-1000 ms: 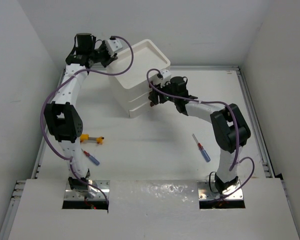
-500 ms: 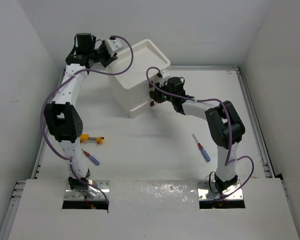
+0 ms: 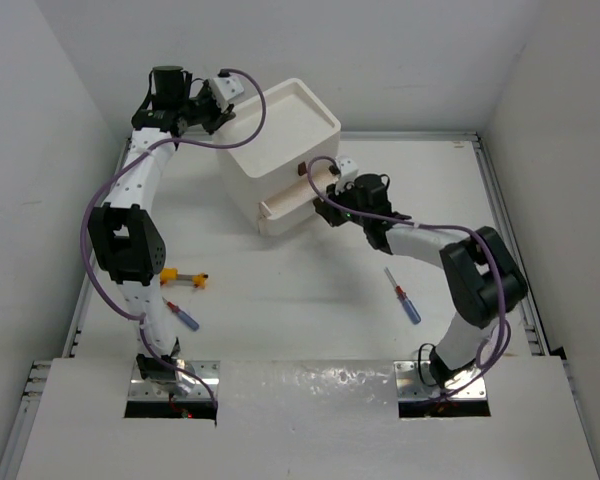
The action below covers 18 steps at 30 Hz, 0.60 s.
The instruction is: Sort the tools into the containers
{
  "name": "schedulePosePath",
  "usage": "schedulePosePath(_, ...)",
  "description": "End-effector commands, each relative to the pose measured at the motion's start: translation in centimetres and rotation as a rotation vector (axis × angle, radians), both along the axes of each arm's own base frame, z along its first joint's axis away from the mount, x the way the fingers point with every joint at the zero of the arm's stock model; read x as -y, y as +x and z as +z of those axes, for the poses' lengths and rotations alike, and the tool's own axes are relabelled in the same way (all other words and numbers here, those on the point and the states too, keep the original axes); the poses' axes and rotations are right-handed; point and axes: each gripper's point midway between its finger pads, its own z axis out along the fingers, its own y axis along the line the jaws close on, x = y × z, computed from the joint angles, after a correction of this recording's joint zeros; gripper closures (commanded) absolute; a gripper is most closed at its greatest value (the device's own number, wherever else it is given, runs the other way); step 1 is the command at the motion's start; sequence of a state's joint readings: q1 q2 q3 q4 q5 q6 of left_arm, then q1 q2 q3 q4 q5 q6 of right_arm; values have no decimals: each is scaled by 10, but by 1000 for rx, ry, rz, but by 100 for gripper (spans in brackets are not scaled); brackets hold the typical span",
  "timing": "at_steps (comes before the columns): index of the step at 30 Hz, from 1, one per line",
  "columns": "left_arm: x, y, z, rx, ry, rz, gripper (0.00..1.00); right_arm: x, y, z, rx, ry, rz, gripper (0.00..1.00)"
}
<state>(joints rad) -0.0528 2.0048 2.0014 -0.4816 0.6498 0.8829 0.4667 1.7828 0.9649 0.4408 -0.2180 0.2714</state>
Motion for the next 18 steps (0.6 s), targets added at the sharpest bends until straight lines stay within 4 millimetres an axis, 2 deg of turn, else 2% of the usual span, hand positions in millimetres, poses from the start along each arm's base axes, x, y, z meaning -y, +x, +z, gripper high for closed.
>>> schedulePosePath(1,14,-19,-75,-252,-10,10,100,9,-19,37,98,15,30,100)
schedulePosePath(4,14,-17,-74,-248,-12,22,100,25,-51,23,30,-30,35,100)
schedulePosePath(5,14,-16,-74,-247,-14,22,100,35,-68,1,-40,-69,32,100)
schedulePosePath(7,14,-16,-73,-245,-15,26,100,50,-88,-6,-90,-110,15,100)
schedulePosePath(8,14,-15,-73,-244,-15,26,100,60,-99,-17,-127,-144,-7,97)
schedulePosePath(9,13,-16,-74,-247,-16,27,100,66,-104,-19,-143,-160,-18,82)
schedulePosePath(10,14,-16,-75,-250,-17,26,100,74,-115,-21,-177,-192,-23,57)
schedulePosePath(11,14,-15,-73,-245,-18,24,100,78,-115,-16,-178,-204,-37,29)
schedulePosePath(13,14,-15,-74,-249,-19,30,100,101,-119,-12,-232,-262,-159,8)
schedulePosePath(14,13,-15,-73,-246,-18,32,100,122,-115,-10,-228,-317,-273,2)
schedulePosePath(15,14,-15,-72,-245,-18,33,100,135,-116,-7,-234,-340,-343,1)
schedulePosePath(16,14,-15,-72,-245,-19,34,100,152,-128,-13,-301,-380,-420,1)
schedulePosePath(18,14,-16,-69,-242,-21,36,100,181,-135,-9,-346,-415,-584,1)
